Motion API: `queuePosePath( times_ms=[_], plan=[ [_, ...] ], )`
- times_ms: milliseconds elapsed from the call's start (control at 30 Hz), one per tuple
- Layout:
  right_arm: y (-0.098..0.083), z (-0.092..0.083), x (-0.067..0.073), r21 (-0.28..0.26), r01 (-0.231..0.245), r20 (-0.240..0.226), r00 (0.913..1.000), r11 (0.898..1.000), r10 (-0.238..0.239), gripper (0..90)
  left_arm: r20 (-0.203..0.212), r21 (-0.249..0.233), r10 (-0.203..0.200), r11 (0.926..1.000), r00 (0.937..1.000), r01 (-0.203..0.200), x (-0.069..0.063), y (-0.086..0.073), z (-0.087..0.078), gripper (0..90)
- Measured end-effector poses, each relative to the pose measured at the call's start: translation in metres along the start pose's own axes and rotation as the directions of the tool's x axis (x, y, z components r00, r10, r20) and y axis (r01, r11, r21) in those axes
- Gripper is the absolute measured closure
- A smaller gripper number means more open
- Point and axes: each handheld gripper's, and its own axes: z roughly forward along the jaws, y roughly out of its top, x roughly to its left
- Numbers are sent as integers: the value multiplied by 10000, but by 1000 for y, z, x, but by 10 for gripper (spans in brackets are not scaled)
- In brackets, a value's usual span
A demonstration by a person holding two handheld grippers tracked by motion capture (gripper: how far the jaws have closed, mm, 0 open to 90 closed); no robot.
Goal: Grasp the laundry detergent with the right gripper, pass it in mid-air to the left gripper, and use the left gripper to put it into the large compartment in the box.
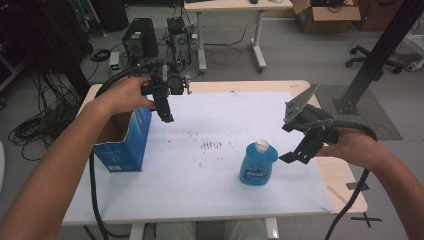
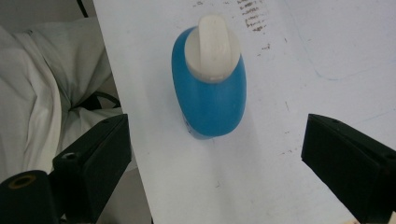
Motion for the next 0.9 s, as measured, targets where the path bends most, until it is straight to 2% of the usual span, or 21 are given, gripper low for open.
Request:
queuePosePath(
  times_ms=[233, 533, 900],
  plan=[
    [-19, 12, 0, -266, 25, 99, 9999, 9996, -22, 79, -12, -3, -71, 10000, 10000, 71, 1, -1, 0, 98],
    [-44, 34, -7, -1045, 480, 38, 9988, 9934, -479, 87, -38, 49, -105, 9999, 9999, 105, 0, -1, 0, 97],
    [-55, 50, -10, -1684, 505, -83, 9986, 9844, -527, 85, -75, 75, -155, 9999, 9999, 156, 0, 0, 1, 99]
  ],
)
